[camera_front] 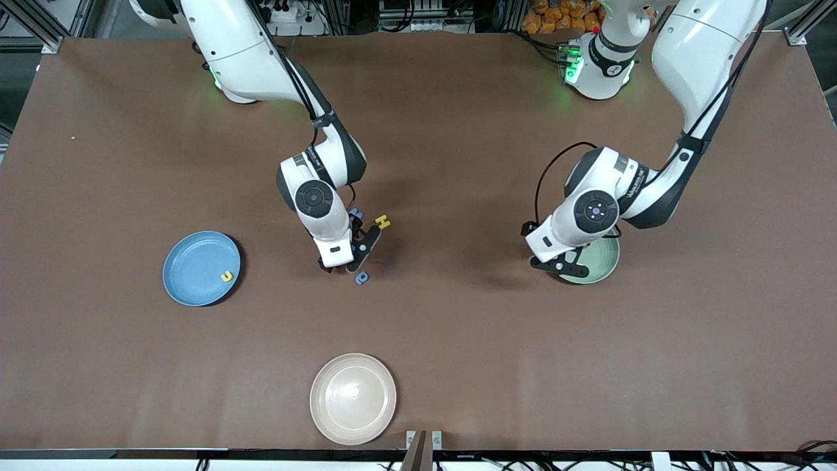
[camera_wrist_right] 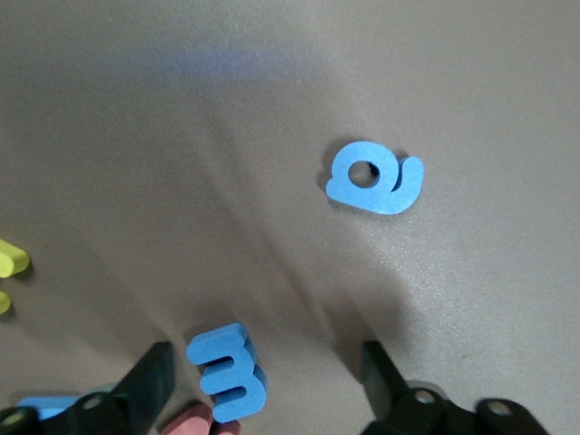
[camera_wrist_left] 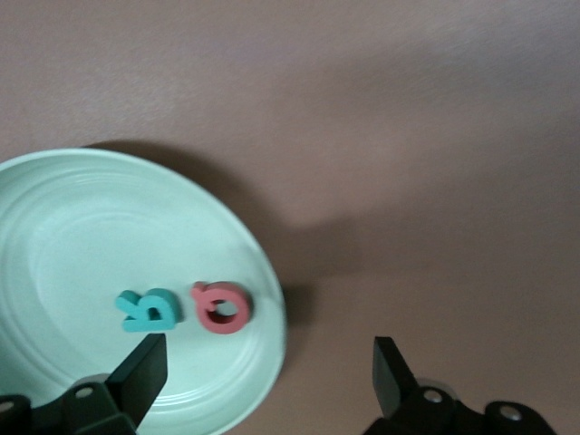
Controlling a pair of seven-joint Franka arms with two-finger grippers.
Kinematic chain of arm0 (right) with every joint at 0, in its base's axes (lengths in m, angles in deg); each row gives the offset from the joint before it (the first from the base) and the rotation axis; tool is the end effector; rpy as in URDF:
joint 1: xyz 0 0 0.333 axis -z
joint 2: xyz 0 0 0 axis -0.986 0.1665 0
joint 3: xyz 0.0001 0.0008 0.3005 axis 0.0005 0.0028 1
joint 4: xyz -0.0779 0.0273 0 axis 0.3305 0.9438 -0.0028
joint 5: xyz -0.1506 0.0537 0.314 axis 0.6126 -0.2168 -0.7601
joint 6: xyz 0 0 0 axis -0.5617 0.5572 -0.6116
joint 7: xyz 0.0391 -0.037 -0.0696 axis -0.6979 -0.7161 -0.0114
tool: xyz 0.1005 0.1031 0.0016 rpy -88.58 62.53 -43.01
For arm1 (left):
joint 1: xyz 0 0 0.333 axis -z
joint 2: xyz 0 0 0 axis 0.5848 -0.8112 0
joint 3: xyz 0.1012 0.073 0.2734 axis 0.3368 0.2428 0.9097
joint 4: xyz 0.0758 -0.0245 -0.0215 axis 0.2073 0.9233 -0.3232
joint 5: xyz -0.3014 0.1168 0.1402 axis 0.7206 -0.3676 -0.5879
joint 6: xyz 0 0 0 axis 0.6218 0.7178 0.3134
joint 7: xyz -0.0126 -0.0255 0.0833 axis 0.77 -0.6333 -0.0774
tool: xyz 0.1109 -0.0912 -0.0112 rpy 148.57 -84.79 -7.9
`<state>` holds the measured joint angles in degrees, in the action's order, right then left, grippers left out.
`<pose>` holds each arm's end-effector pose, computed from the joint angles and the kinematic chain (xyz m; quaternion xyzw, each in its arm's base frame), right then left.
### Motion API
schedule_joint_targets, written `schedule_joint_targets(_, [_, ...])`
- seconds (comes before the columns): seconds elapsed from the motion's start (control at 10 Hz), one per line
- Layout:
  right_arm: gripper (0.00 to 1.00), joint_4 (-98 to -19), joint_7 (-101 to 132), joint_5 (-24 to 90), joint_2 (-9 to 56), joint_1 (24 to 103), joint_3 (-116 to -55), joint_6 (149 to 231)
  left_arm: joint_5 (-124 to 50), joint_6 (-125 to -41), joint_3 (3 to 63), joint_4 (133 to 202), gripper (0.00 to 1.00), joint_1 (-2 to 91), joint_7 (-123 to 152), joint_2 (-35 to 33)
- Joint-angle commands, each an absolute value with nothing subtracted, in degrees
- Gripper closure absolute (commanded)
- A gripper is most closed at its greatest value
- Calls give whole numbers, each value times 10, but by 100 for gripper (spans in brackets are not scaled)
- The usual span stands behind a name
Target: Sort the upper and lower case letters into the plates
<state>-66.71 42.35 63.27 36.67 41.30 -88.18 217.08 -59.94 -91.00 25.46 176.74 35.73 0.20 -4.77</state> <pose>0.5104 0.3135 0.1520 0.8684 0.4958 -0.0104 0.0059 0.5187 -0.2259 0.2168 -0.9905 0.1024 0.0895 0.0190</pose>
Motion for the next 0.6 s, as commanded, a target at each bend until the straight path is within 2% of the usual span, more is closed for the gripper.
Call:
schedule_joint_targets(0.0, [100, -677, 433, 625, 367, 415, -882, 2174, -610, -910, 255, 1750, 0, 384, -41, -57])
schedule_joint_targets(0.3, [100, -689, 427, 625, 358, 417, -883, 2172, -611, -911, 255, 1730, 0, 386, -42, -69])
schedule_joint_targets(0.5, [100, -698, 414, 624, 343, 417, -884, 2169, -610, -911, 255, 1678, 0, 427, -61, -103])
